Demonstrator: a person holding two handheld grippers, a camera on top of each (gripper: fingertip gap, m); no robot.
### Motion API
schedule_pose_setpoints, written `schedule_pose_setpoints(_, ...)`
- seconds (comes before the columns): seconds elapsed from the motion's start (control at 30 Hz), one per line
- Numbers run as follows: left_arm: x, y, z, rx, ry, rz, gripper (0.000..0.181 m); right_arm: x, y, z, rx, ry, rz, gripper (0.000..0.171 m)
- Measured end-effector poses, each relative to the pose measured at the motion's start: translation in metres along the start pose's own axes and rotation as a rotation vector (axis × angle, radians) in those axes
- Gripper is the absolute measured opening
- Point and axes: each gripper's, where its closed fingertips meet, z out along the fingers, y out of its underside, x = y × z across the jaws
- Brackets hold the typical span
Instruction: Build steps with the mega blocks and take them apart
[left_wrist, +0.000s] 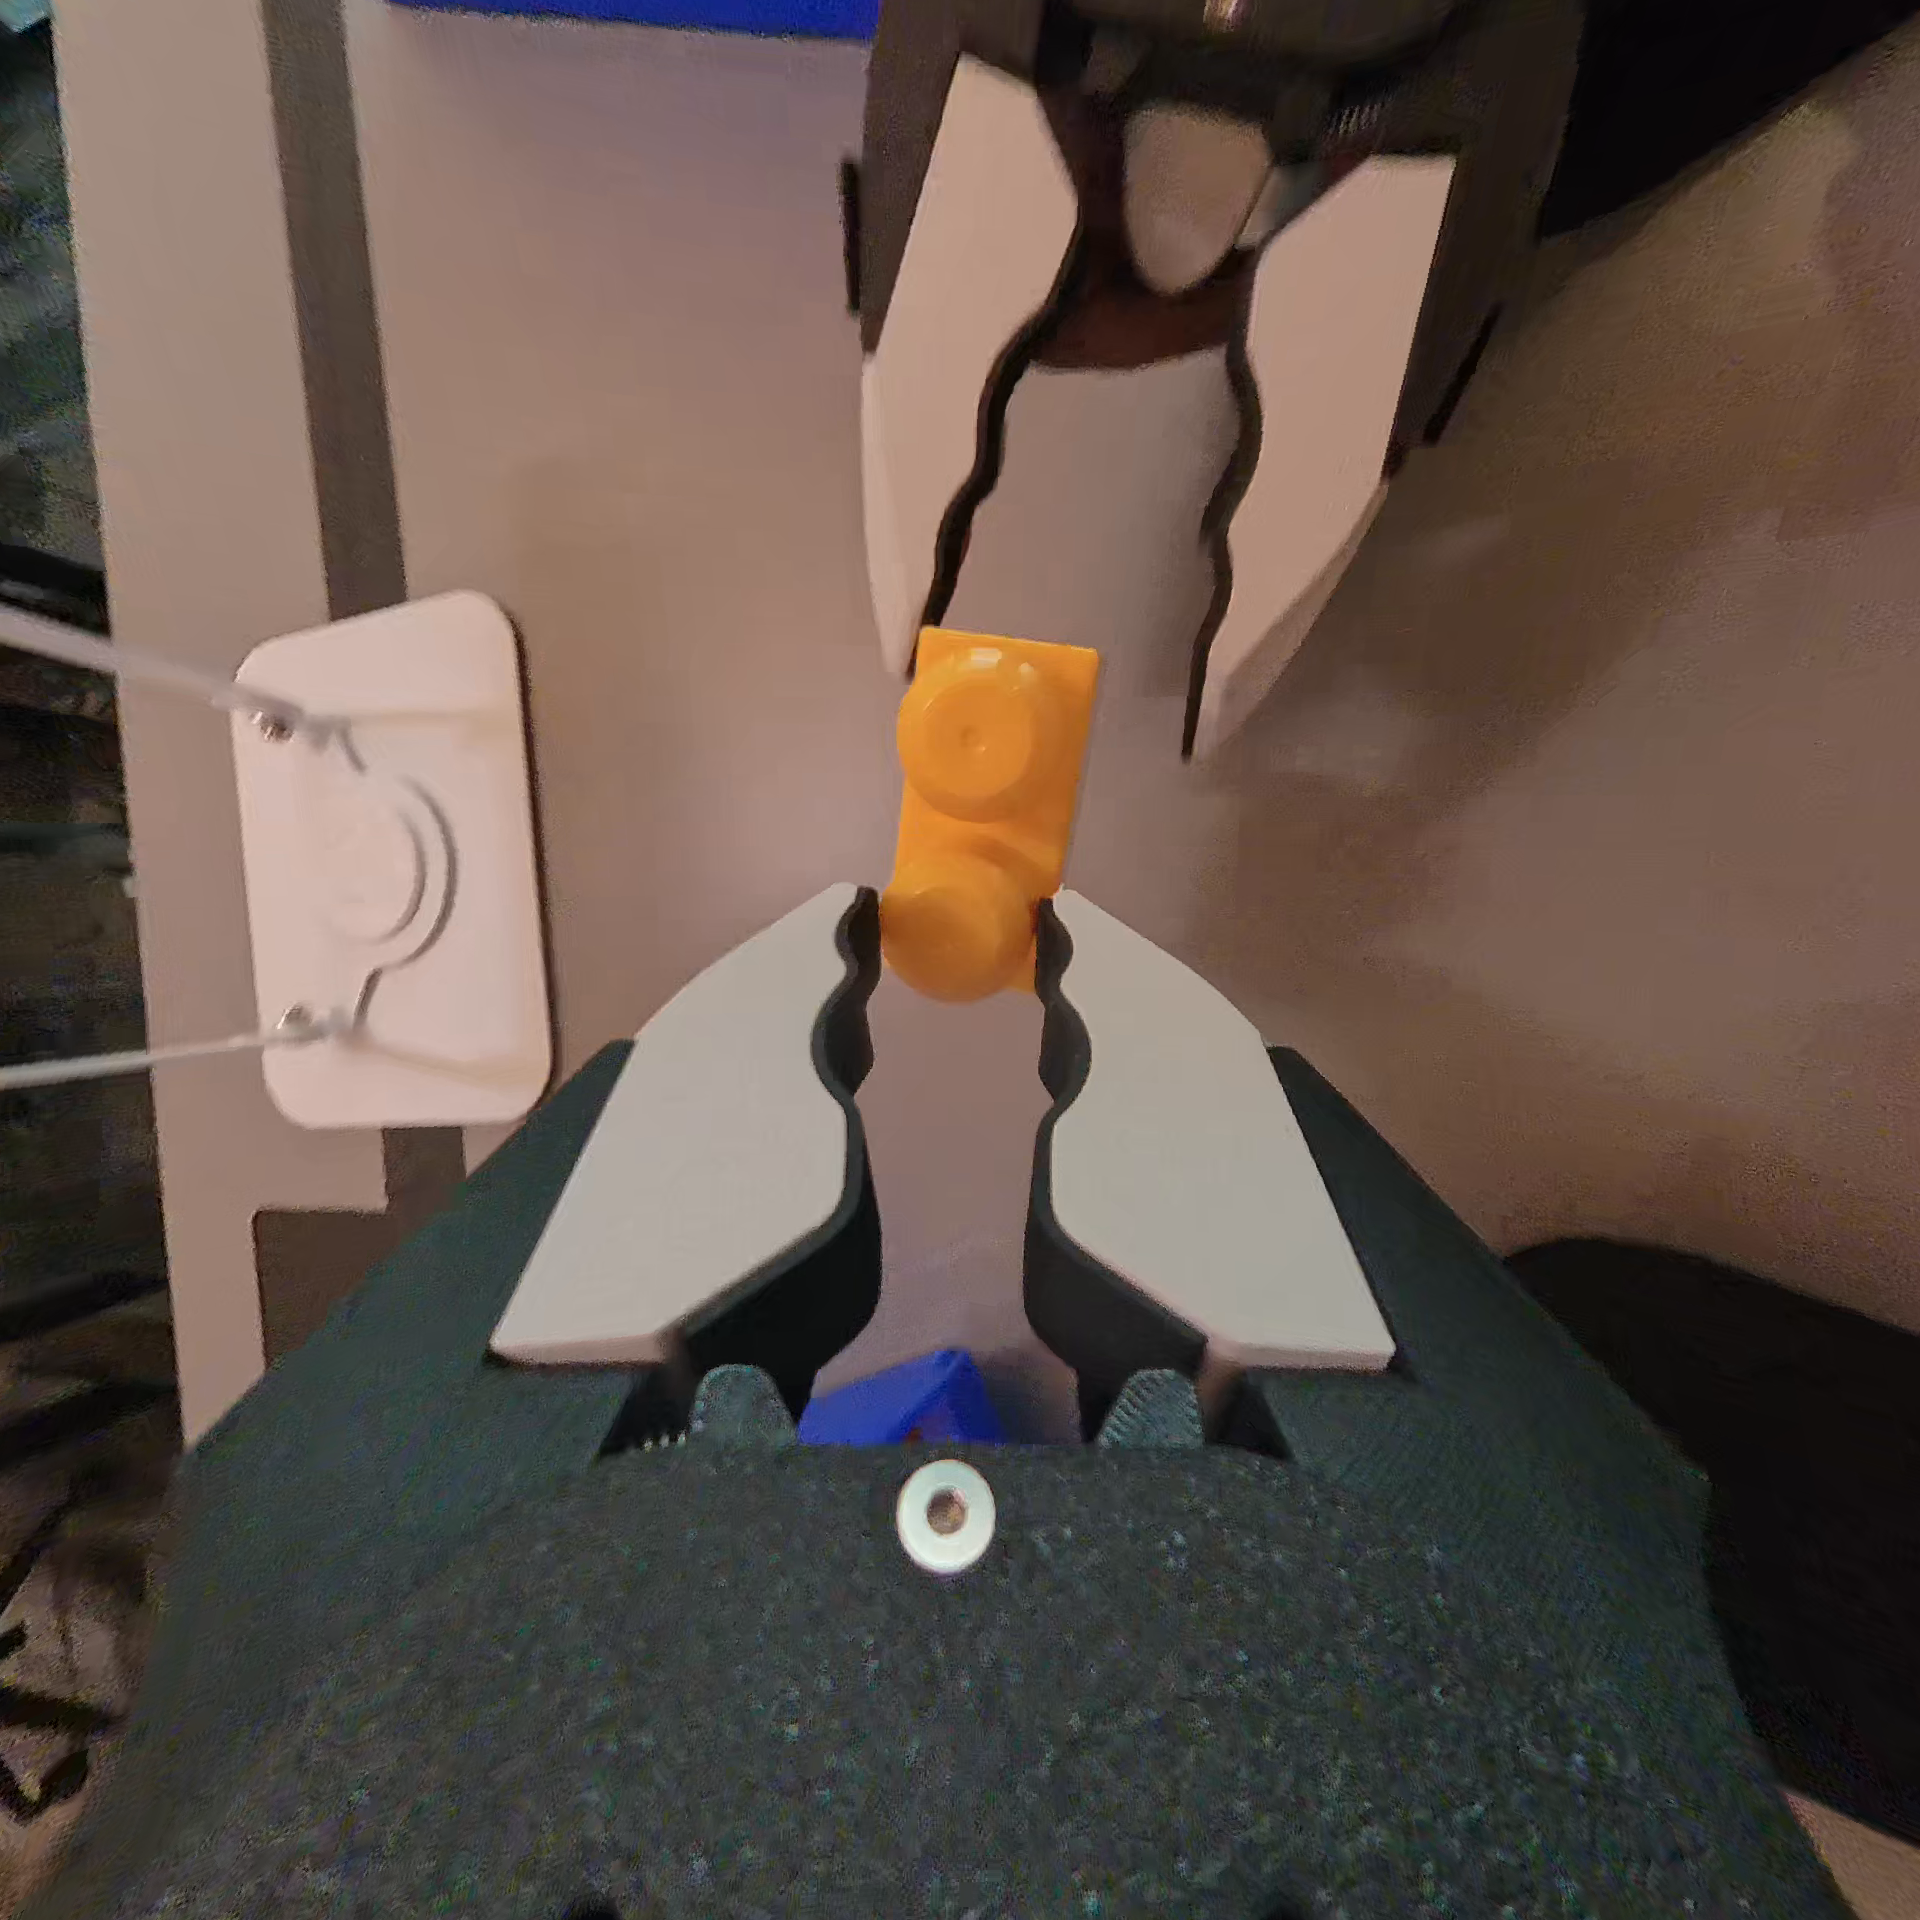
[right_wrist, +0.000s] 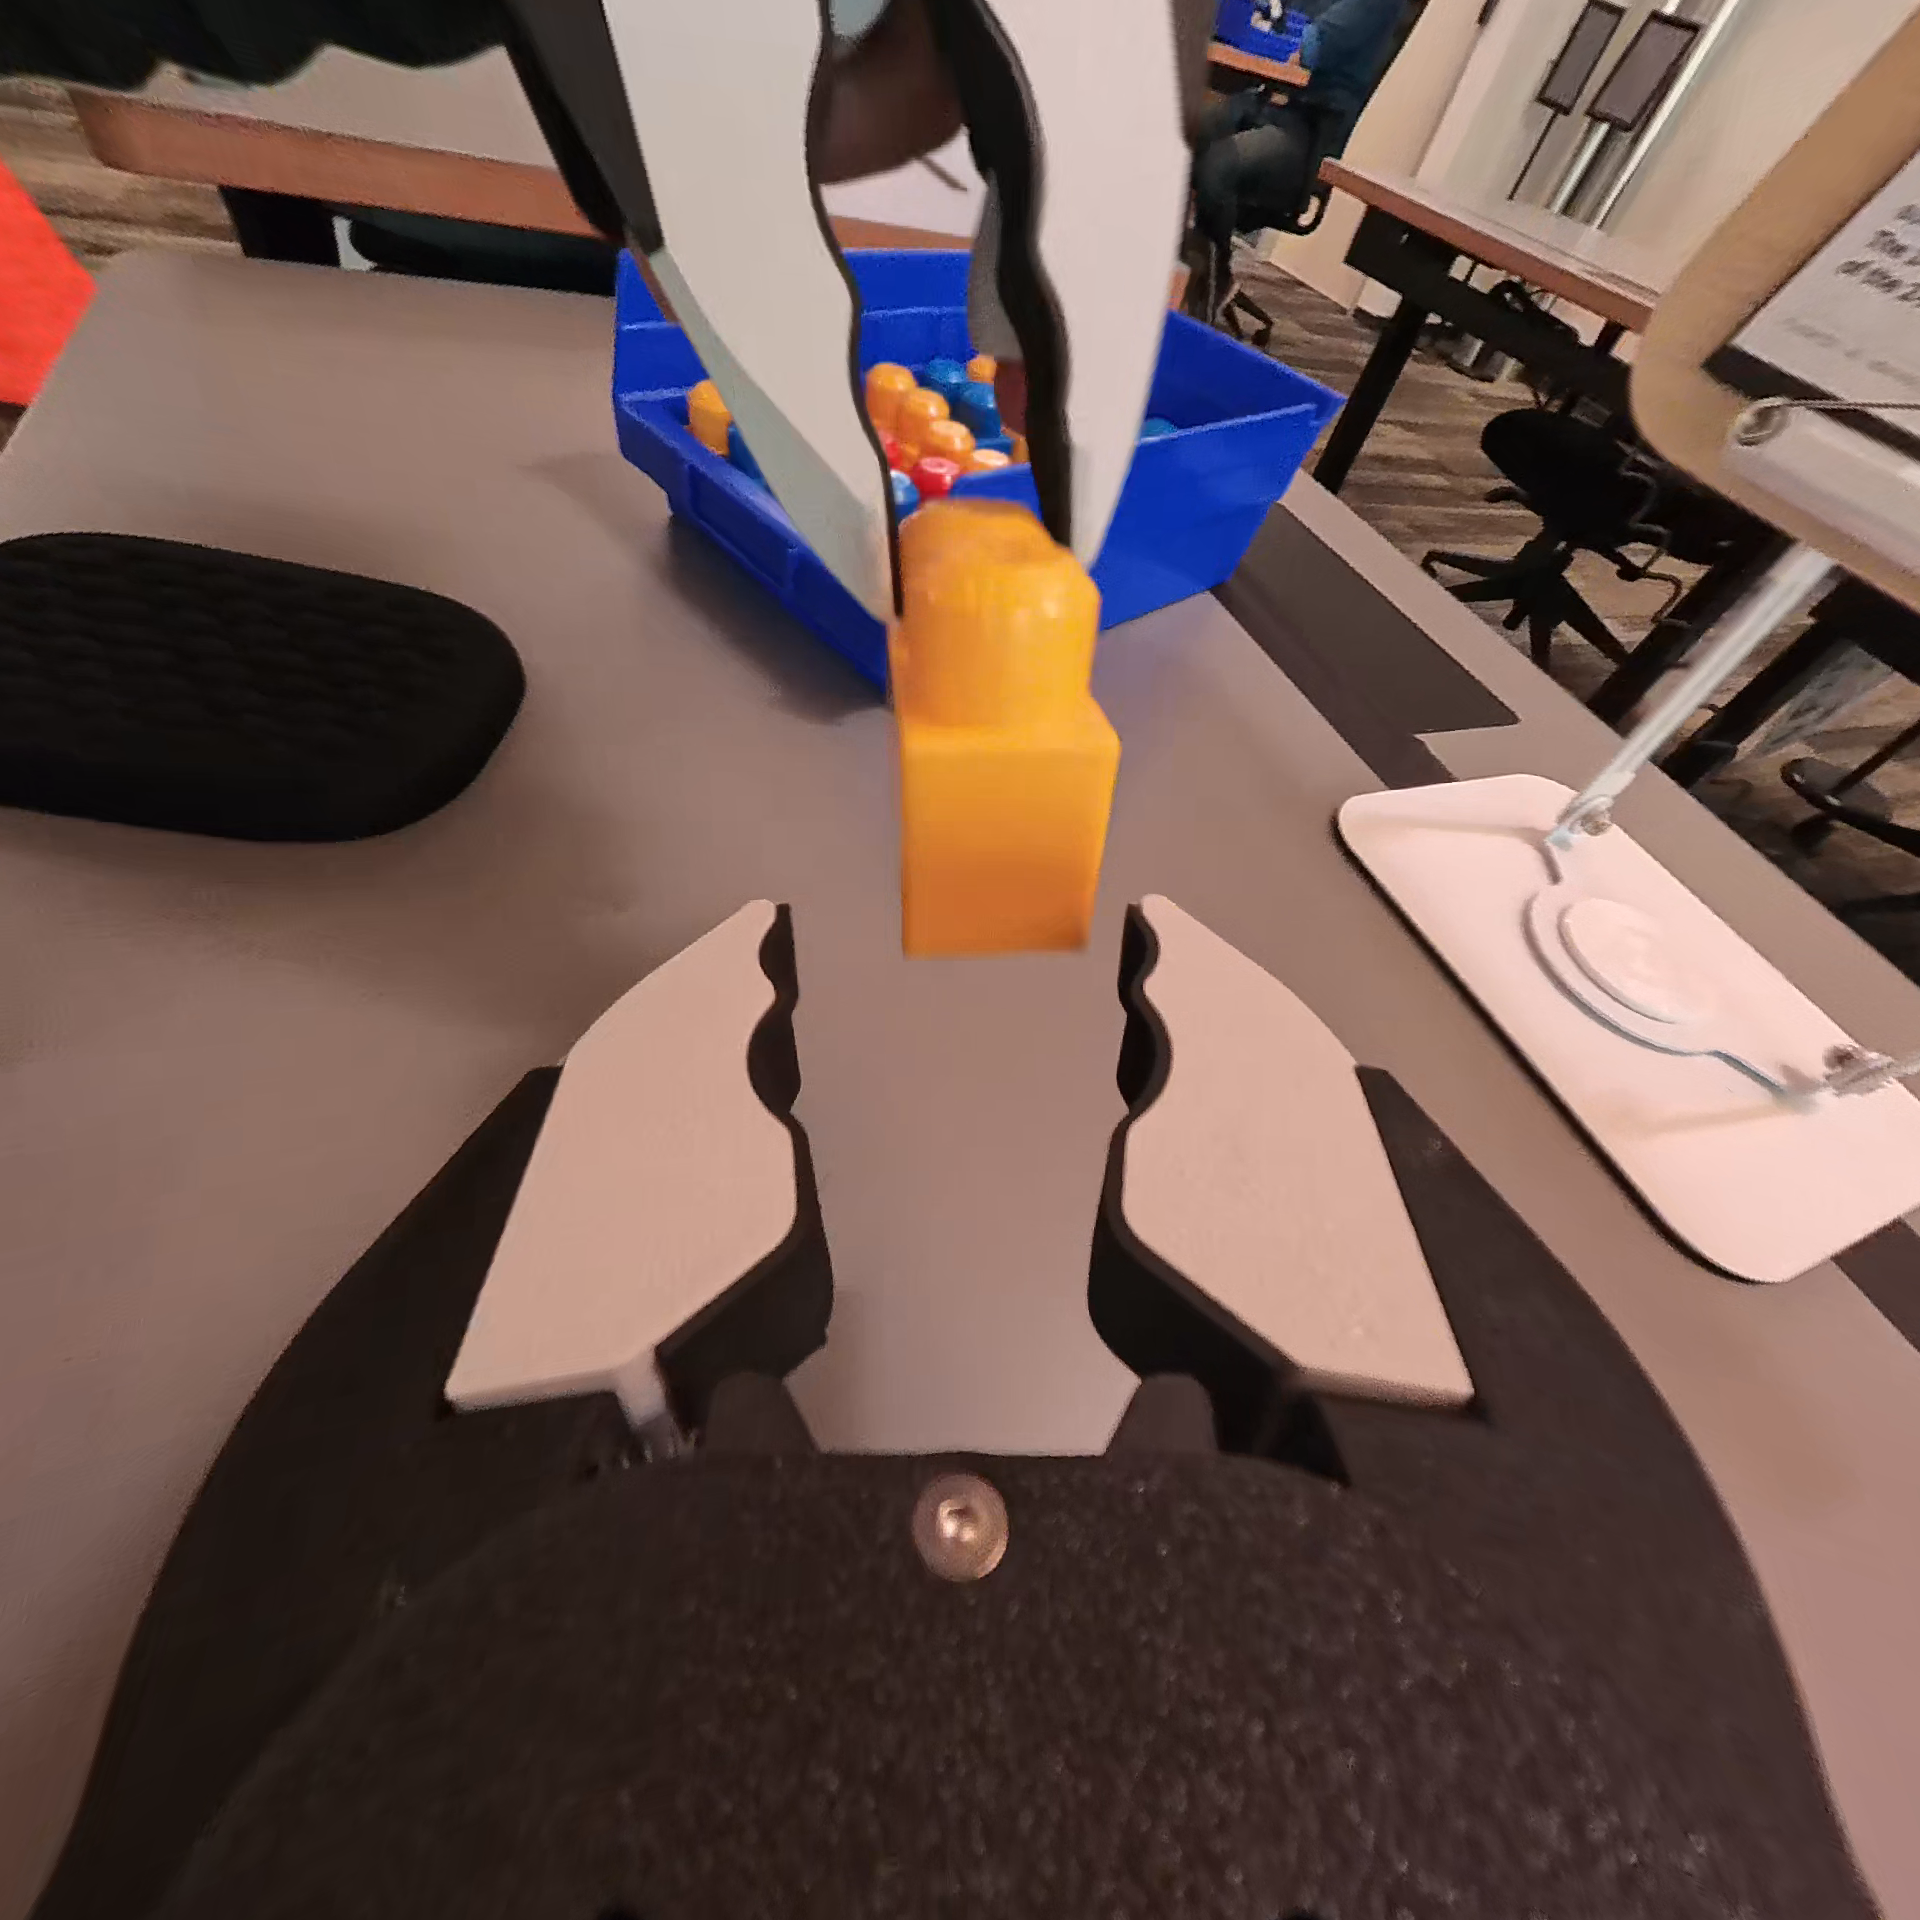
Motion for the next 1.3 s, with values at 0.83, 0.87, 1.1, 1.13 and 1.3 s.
schedule_pose_setpoints(0.83,-0.046,0.161,-0.056,-0.198,-0.073,-0.35,0.025,0.028,0.0,-0.015,0.064,0.104,0.021,0.038)
schedule_pose_setpoints(0.87,-0.043,0.172,-0.053,-0.215,-0.057,-0.366,0.028,0.026,0.001,-0.014,0.059,0.097,0.017,0.038)
schedule_pose_setpoints(1.1,-0.026,0.215,-0.029,-0.334,0.06,-0.379,0.042,0.019,0.008,-0.007,0.029,0.064,0.008,0.038)
schedule_pose_setpoints(1.13,-0.027,0.218,-0.026,-0.345,0.062,-0.374,0.043,0.019,0.009,-0.007,0.027,0.061,0.01,0.038)
schedule_pose_setpoints(1.3,-0.029,0.229,-0.011,-0.404,0.073,-0.347,0.044,0.016,0.011,-0.005,0.019,0.047,0.01,0.038)
